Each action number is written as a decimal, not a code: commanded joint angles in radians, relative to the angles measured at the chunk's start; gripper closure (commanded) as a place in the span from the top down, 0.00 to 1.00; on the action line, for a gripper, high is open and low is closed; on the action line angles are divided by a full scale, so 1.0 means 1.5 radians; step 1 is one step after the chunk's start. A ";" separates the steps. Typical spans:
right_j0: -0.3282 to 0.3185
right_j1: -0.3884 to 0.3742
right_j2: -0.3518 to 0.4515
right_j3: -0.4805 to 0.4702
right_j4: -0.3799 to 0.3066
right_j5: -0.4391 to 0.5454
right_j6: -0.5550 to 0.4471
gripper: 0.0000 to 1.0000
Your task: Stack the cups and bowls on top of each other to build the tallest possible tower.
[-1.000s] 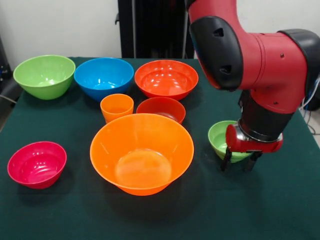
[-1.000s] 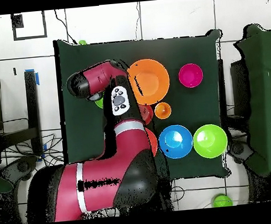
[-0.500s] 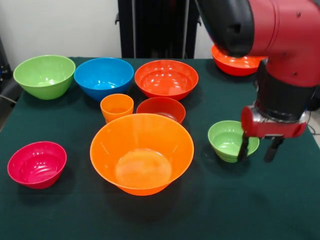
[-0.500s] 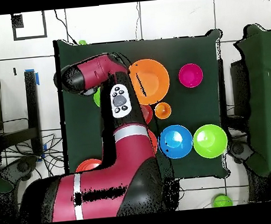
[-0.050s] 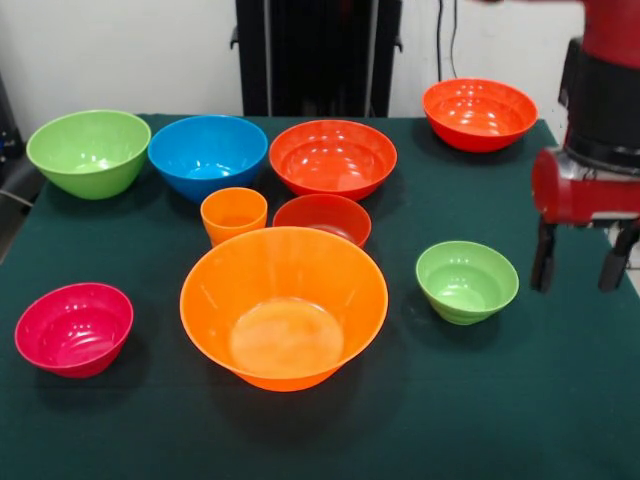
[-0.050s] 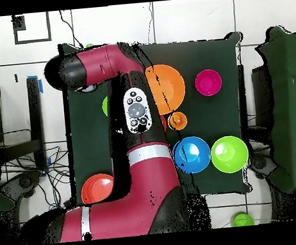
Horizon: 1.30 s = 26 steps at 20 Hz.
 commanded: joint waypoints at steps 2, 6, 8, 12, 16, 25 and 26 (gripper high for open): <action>0.012 0.022 -0.012 0.089 -0.043 0.077 -0.032 1.00; 0.023 0.026 -0.034 0.107 -0.062 0.043 -0.023 1.00; 0.025 0.022 -0.038 0.115 -0.059 0.040 -0.025 1.00; 0.029 0.021 -0.043 0.123 -0.056 0.037 -0.029 1.00; 0.027 0.026 -0.041 0.127 -0.059 0.024 -0.028 1.00; 0.016 0.070 -0.028 0.153 -0.048 -0.026 -0.002 1.00; 0.014 0.074 -0.028 0.154 -0.051 -0.039 -0.001 1.00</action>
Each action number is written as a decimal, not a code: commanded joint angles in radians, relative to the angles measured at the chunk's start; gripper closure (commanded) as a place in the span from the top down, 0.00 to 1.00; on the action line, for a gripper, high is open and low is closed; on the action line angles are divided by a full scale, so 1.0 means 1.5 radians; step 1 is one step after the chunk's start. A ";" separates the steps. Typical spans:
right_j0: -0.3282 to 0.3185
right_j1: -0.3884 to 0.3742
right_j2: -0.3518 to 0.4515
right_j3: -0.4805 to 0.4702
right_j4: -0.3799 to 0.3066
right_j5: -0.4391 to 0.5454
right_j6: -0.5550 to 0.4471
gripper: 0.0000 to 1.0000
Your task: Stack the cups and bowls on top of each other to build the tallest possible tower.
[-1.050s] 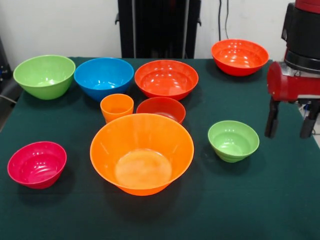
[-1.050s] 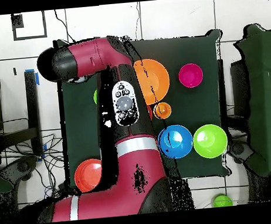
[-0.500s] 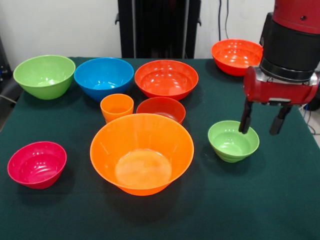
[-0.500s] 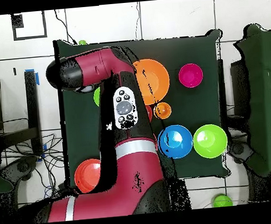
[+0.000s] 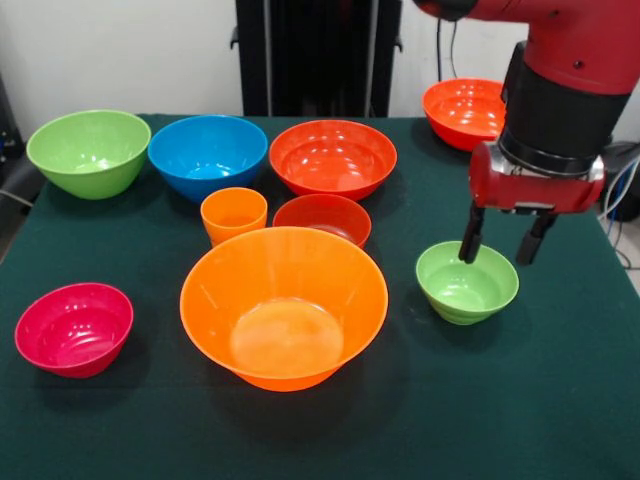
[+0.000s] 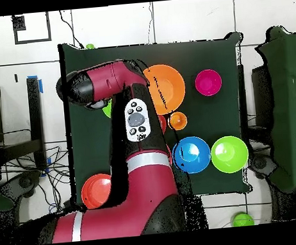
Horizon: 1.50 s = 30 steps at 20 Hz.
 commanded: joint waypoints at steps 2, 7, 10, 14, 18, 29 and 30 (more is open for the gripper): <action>-0.003 0.079 0.029 0.061 -0.038 -0.061 0.003 1.00; -0.009 0.092 0.030 0.060 -0.033 -0.081 0.001 1.00; -0.012 0.099 0.031 0.058 -0.031 -0.084 -0.003 1.00; -0.020 0.098 0.032 0.068 -0.028 -0.088 -0.011 1.00; -0.024 0.026 0.043 0.102 0.011 -0.008 -0.021 1.00; -0.013 -0.069 0.055 0.087 0.059 0.175 -0.024 1.00; -0.012 -0.067 0.060 0.087 0.064 0.170 -0.018 1.00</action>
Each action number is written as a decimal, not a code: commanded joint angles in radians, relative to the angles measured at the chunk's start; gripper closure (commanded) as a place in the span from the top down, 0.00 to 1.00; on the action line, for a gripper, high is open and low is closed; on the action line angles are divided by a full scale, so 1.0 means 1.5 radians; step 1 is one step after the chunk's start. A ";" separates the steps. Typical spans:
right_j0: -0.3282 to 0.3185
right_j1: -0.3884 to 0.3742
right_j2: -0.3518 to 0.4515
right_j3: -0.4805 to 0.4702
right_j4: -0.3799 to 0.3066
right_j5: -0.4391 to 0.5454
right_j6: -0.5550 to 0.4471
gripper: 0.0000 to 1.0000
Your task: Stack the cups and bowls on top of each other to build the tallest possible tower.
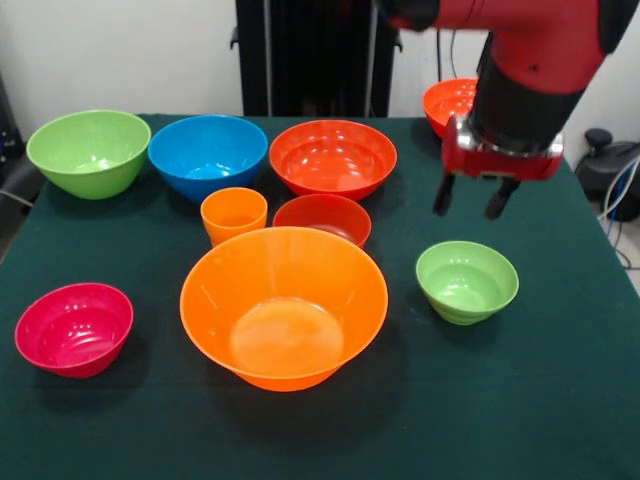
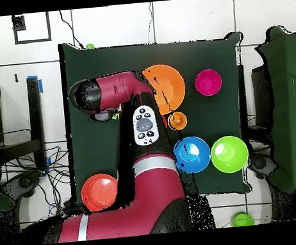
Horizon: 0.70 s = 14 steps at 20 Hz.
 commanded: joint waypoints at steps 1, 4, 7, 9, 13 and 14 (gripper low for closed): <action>0.003 -0.040 0.068 0.016 0.035 0.070 -0.011 1.00; 0.017 -0.028 0.075 0.021 0.053 0.031 0.023 1.00; 0.030 -0.009 0.079 0.015 0.067 -0.024 0.048 1.00; 0.035 0.008 0.082 0.008 0.071 -0.064 0.053 1.00; 0.050 0.030 0.070 -0.002 0.073 -0.104 0.066 1.00; 0.056 0.030 0.065 -0.004 0.075 -0.103 0.070 1.00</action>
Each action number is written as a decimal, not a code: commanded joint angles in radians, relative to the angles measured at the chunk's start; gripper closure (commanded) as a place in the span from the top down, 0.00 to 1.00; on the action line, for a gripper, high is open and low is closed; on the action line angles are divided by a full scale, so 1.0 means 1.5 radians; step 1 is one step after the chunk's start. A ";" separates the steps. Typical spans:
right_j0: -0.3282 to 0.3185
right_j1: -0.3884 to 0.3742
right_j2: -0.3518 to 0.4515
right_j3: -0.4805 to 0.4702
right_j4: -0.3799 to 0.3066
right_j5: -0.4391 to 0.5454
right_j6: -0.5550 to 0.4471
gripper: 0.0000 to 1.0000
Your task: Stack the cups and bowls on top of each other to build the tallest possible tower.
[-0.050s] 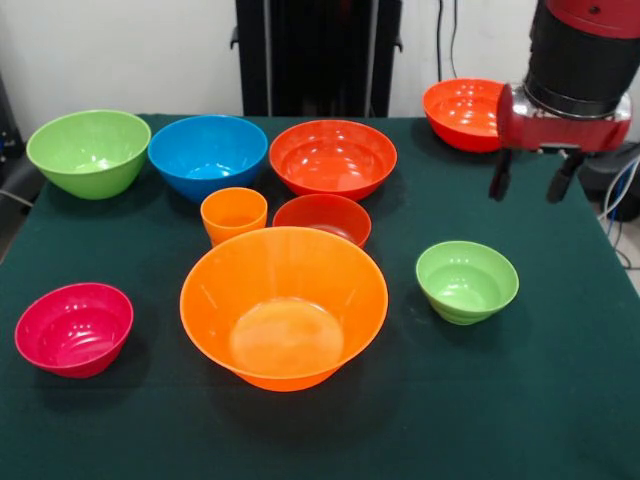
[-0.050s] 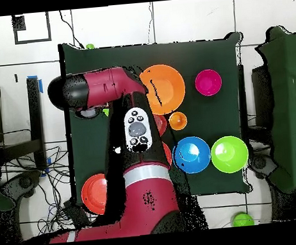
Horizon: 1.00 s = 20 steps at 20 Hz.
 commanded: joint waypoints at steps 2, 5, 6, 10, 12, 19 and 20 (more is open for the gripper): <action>0.041 0.061 0.051 -0.013 0.011 -0.050 0.077 1.00; 0.064 0.090 0.018 -0.053 -0.020 -0.032 0.075 1.00; 0.064 0.117 0.010 -0.070 -0.030 -0.046 0.071 1.00; 0.088 0.198 -0.033 -0.131 -0.066 -0.099 0.086 1.00; 0.098 0.213 -0.052 -0.141 -0.069 -0.096 0.088 1.00; 0.131 0.217 -0.128 -0.167 -0.093 -0.066 0.070 1.00; 0.130 0.209 -0.132 -0.172 -0.096 -0.065 0.057 1.00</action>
